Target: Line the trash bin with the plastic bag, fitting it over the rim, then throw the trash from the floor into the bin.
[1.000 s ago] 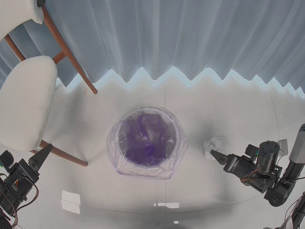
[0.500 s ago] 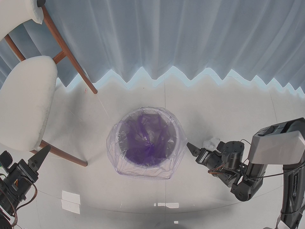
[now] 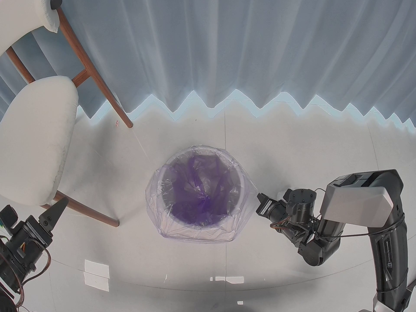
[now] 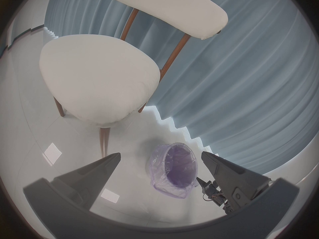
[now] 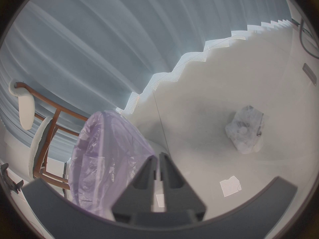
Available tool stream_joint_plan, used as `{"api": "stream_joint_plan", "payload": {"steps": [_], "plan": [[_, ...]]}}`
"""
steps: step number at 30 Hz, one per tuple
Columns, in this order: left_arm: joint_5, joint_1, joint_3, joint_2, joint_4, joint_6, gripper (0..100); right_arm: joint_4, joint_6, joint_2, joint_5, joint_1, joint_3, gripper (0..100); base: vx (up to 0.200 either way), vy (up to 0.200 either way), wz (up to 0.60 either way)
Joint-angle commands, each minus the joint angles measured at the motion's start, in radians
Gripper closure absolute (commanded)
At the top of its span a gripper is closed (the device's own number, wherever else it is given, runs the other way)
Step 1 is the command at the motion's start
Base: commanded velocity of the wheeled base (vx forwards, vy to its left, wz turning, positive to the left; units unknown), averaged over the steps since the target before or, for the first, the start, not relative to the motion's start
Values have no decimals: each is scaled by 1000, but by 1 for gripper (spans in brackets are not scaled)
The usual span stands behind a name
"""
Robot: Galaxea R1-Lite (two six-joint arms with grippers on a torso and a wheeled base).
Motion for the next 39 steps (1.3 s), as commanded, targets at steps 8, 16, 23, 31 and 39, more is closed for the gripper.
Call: {"api": "stream_joint_plan", "payload": {"steps": [8,16,23,31,39], "plan": [[0,14,18,19,-1,4,0,12,-2,89,1,-3,-60,100,0,0,0],[-2,15,18,19,2,1,0,45,-8,141,-1,-2,-116,100,0,0,0],[-2,17,18,19,2,5,0,130,-11,183,-52,-2,-200,100,0,0,0],[-14,22,18,21,2,8,0,187,-8,181,-52,-2,-218,100,0,0,0],[-40,11,15,39,3,10,0,127,26,72,-50,-2,-143,0,0,0,0]]}}
